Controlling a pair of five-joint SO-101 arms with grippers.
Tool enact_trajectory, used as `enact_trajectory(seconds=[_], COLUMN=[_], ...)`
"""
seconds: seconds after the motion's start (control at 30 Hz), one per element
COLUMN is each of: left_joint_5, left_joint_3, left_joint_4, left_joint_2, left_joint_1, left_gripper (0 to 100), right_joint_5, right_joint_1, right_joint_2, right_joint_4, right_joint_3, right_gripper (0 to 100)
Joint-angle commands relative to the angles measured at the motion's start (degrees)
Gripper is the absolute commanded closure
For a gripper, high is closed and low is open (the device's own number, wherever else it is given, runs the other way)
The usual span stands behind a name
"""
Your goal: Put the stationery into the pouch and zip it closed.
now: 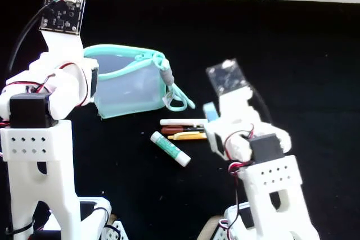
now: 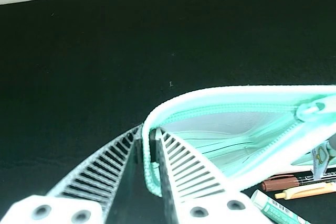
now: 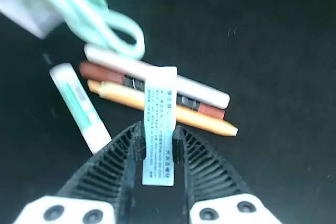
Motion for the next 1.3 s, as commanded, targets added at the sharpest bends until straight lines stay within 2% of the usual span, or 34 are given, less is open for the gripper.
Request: enact_trajectory(seconds=[0.0,0.2,0.33,0.43,0.77,0.9,1.27], left_joint_5=[0.3,0.3,0.3,0.3,0.0,0.0,0.0], left_joint_3=[0.5,0.5,0.6,0.6,0.5,0.5,0.2], left_joint_4=[1.3,1.4,1.4,1.5,3.9,3.9,3.7], left_joint_2=[0.6,0.7,0.7,0.7,0.7,0.7,0.7], left_joint_1=[-0.4,-0.4,-0.4,-0.4,-0.5,-0.7,-0.8], left_gripper=[99,99,99,99,99,99,99], right_joint_5=[-4.6,-12.7,-18.5,-21.3,-21.8,-21.9,-22.1], right_joint_1=[-1.9,-2.2,-2.9,-6.6,-20.1,-25.0,-24.3], right_joint_2=[-1.0,-0.5,-0.4,-0.4,9.9,17.7,31.0], right_joint_4=[1.1,-2.9,-11.8,-18.2,-38.1,-40.8,-44.1], right_joint_3=[-12.8,-28.6,-29.7,-28.5,-27.9,-28.3,-26.1], right_gripper=[99.2,99.2,99.2,99.2,99.2,99.2,99.2])
